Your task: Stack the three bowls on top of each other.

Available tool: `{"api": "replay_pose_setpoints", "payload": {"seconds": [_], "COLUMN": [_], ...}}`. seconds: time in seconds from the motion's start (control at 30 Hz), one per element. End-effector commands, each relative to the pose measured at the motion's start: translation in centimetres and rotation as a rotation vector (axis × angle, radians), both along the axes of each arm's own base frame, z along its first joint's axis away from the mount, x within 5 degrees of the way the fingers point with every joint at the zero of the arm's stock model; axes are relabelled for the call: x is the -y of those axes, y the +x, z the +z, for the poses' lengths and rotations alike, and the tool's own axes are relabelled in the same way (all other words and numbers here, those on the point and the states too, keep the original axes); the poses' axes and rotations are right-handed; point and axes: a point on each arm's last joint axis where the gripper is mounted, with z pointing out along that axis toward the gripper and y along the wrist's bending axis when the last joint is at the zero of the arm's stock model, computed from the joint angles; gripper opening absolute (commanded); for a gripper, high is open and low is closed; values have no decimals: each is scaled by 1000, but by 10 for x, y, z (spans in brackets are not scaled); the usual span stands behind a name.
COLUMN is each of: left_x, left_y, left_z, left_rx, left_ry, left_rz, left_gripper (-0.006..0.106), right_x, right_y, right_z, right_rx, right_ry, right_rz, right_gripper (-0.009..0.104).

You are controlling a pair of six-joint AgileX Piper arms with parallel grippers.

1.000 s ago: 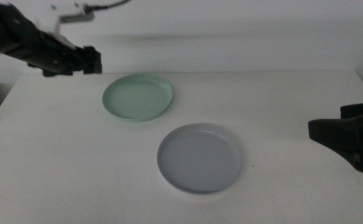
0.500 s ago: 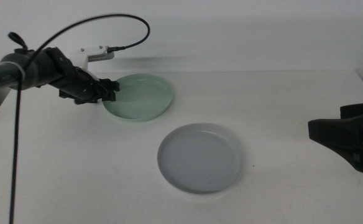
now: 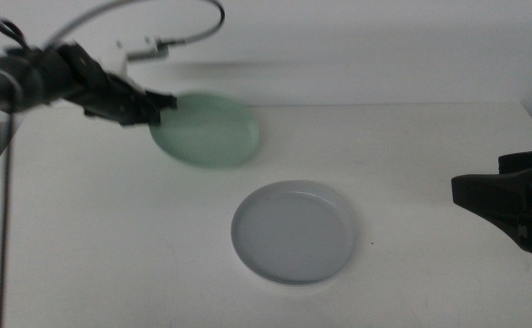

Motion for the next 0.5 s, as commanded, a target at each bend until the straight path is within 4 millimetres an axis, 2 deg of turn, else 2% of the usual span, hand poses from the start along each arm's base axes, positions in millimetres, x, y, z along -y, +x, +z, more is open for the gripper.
{"api": "replay_pose_setpoints", "payload": {"seconds": [0.0,0.13,0.23,0.33,0.47], "left_x": [5,20,36,59,88], "left_y": [-20,-64,-101,-134,-165], "left_z": [79,110,123,125,109], "left_rx": [189,257,282,277,277], "left_ry": [-23,-7,-16,-30,-54], "left_rz": [7,-35,-76,-146,-205], "left_gripper": [0,0,0,0,0], "right_x": [0,0,0,0,0], "right_y": [1,1,1,1,1], "right_z": [14,14,14,14,14], "right_rx": [80,80,80,80,80], "right_ry": [35,35,35,35,35], "right_rz": [-14,-14,-14,-14,-14], "right_gripper": [52,52,52,52,52]}}
